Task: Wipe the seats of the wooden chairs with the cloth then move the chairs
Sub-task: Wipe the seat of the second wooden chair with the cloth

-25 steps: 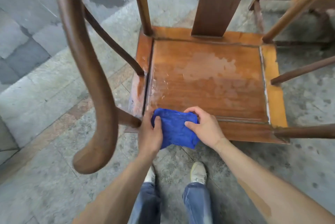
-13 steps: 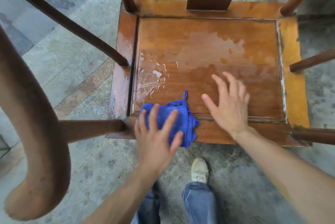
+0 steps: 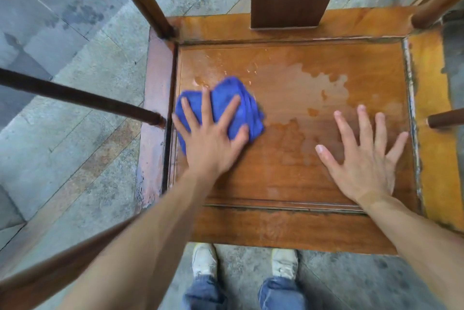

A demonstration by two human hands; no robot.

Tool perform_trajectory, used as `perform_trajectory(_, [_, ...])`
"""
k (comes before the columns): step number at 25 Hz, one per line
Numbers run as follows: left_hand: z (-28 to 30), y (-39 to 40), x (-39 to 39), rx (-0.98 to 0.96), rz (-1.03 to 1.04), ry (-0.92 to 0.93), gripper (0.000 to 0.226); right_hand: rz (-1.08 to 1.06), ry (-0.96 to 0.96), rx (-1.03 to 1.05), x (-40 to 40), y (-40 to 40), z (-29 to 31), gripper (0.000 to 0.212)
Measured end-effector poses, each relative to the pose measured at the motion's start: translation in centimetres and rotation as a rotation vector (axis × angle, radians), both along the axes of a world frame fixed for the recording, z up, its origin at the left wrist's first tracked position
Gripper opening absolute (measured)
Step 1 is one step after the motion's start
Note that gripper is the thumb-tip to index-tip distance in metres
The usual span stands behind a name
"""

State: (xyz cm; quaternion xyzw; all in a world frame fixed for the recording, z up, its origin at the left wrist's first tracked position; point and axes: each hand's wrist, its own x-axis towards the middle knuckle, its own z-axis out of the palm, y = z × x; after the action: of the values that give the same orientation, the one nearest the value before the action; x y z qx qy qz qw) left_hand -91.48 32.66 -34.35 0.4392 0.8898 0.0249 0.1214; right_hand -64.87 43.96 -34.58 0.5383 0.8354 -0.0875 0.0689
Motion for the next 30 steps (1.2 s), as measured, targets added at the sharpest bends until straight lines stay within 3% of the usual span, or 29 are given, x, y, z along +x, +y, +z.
perform_trajectory(5, [-0.2,13.7,-9.2,-0.060,0.003,-0.026,0.065,0.030,-0.012,0.017,0.0,0.3,-0.3,0.077])
perform_trajectory(9, [-0.2,15.0,-9.2,-0.110,-0.010,-0.059,0.064,0.032,-0.006,0.022,0.3,0.4,-0.4,0.077])
perform_trajectory(13, [0.1,6.6,-4.0,-0.033,-0.109,-0.054,0.068,0.025,-0.002,0.014,0.2,0.4,-0.1,0.076])
perform_trajectory(19, [1.4,-14.9,8.0,-0.106,-0.224,-0.040,0.066,0.016,0.008,-0.009,0.2,0.2,0.4,0.076])
perform_trajectory(23, [1.7,-19.2,9.6,-0.153,-0.300,-0.037,0.063,0.022,0.017,0.000,0.2,0.0,0.3,0.076])
perform_trajectory(26, [1.6,-15.1,8.4,-0.135,-0.309,-0.041,0.063,0.023,0.017,0.024,0.3,0.1,0.1,0.076])
perform_trajectory(30, [0.4,-0.3,4.1,-0.042,-0.273,-0.019,0.062,0.037,0.033,0.036,0.1,0.2,-0.1,0.076])
